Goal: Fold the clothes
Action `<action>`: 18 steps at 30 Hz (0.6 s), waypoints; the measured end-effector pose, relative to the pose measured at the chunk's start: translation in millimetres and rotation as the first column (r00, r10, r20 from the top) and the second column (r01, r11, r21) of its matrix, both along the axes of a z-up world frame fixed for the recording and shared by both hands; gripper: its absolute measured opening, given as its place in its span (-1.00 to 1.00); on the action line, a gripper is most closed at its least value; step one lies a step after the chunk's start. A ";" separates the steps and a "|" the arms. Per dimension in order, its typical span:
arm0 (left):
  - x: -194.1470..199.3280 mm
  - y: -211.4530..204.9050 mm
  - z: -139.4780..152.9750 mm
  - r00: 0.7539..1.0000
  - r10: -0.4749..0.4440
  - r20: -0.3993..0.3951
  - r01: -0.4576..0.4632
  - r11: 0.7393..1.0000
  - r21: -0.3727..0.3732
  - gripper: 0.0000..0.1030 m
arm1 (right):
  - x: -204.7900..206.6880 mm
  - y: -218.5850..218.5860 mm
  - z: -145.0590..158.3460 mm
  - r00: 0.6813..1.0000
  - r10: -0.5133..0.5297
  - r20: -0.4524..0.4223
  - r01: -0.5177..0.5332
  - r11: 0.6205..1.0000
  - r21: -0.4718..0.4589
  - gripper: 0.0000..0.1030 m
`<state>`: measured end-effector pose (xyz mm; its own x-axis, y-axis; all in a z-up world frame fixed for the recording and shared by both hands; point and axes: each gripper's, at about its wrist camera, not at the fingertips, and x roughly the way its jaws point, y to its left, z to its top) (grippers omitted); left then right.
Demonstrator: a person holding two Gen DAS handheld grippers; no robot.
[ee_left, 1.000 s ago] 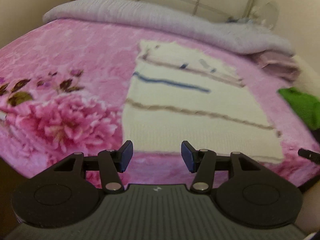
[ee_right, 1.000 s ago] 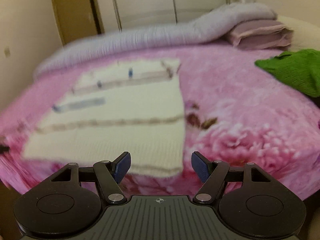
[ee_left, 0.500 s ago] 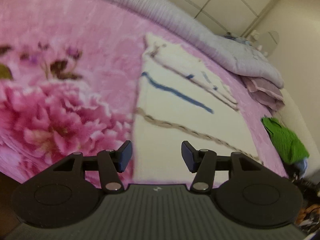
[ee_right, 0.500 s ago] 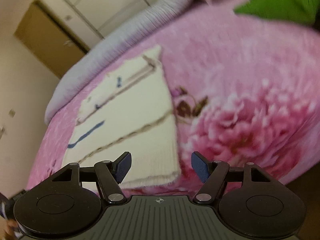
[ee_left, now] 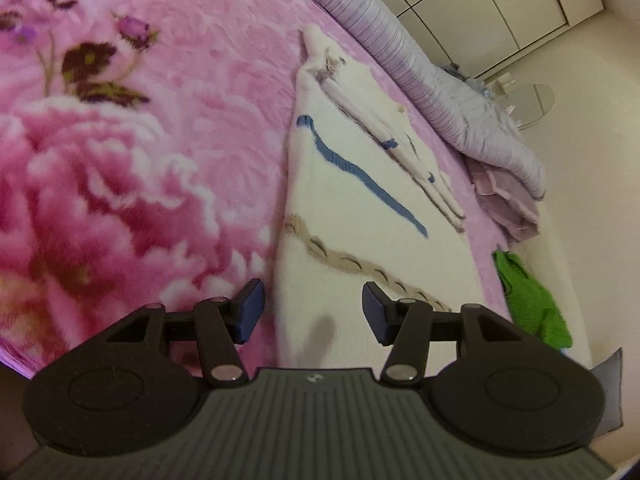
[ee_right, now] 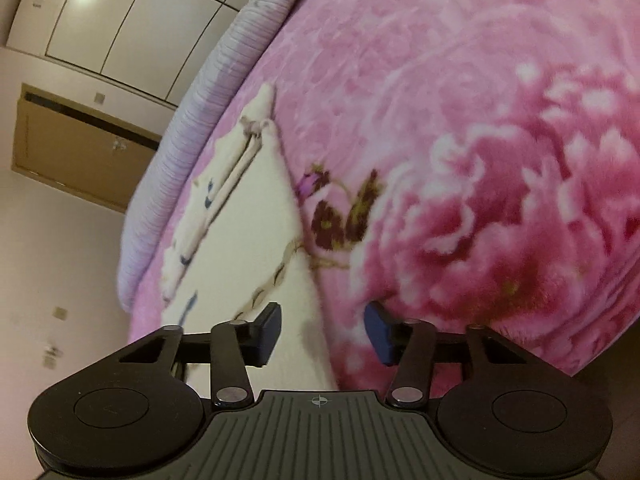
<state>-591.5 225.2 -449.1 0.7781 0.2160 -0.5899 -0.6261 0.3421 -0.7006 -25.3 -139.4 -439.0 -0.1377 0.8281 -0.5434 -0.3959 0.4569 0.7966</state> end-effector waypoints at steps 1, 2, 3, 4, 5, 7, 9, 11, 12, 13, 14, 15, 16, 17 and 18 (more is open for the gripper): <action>-1.3 -0.1 -1.2 1.000 0.006 0.009 -0.006 1.000 -0.006 -0.05 | 0.9 2.0 1.0 1.000 0.015 0.001 -0.015 1.000 -0.003 -0.03; -0.5 1.1 -2.1 1.000 0.013 0.014 -0.013 1.000 -0.013 -0.05 | 1.6 4.8 2.7 0.999 0.033 0.006 -0.033 0.999 -0.010 -0.03; 1.1 2.7 -2.8 1.000 0.018 0.018 -0.018 1.000 -0.020 -0.05 | 2.8 8.3 4.4 0.999 0.052 0.011 -0.052 0.999 -0.016 -0.03; 3.6 3.7 -3.5 1.000 0.022 0.022 -0.021 1.000 -0.022 -0.04 | 4.2 13.8 4.8 0.997 0.078 0.006 -0.078 0.997 -0.014 -0.03; 6.4 4.4 -4.3 0.999 0.024 0.025 -0.023 0.999 -0.023 -0.04 | 5.5 19.9 4.6 0.994 0.106 -0.001 -0.107 0.994 -0.009 -0.03; 12.0 3.7 -6.7 0.998 0.043 0.037 -0.042 0.999 -0.029 -0.04 | 4.9 31.8 3.5 0.986 0.164 -0.003 -0.164 0.986 -0.006 -0.03; 13.8 0.7 -7.9 0.997 0.068 0.048 -0.066 0.997 -0.033 -0.06 | 4.9 40.7 2.5 0.978 0.210 0.003 -0.210 0.978 0.001 -0.03; 13.7 -1.8 -9.3 0.995 0.078 0.056 -0.075 0.996 -0.047 -0.08 | 9.4 42.0 -2.2 0.974 0.224 -0.026 -0.223 0.974 0.022 -0.05; 13.6 -3.0 -10.1 0.995 0.081 0.060 -0.078 0.995 -0.054 -0.09 | 12.5 41.1 -5.2 0.973 0.226 -0.045 -0.224 0.974 0.035 -0.09; 13.4 -4.2 -10.9 0.994 0.085 0.064 -0.081 0.995 -0.062 -0.12 | 14.2 39.4 -8.0 0.973 0.226 -0.056 -0.223 0.974 0.043 -0.14; 13.2 -4.7 -11.5 0.994 0.088 0.066 -0.084 0.994 -0.068 -0.14 | 15.5 37.4 -10.7 0.972 0.225 -0.065 -0.222 0.974 0.050 -0.28; 13.1 -4.8 -12.1 0.994 0.091 0.068 -0.086 0.994 -0.073 -0.16 | 16.6 34.7 -13.7 0.972 0.223 -0.075 -0.219 0.974 0.057 -0.40; 12.9 -4.9 -12.7 0.993 0.095 0.069 -0.089 0.993 -0.077 -0.16 | 17.5 31.7 -17.2 0.971 0.221 -0.090 -0.215 0.974 0.069 -0.45; 12.7 -5.1 -13.3 0.993 0.098 0.071 -0.092 0.992 -0.082 -0.16 | 18.1 28.7 -20.7 0.970 0.217 -0.107 -0.209 0.974 0.082 -0.47; 13.1 -4.3 -13.8 0.993 0.099 0.071 -0.092 0.992 -0.086 -0.16 | 18.6 26.6 -23.3 0.970 0.212 -0.120 -0.202 0.975 0.094 -0.47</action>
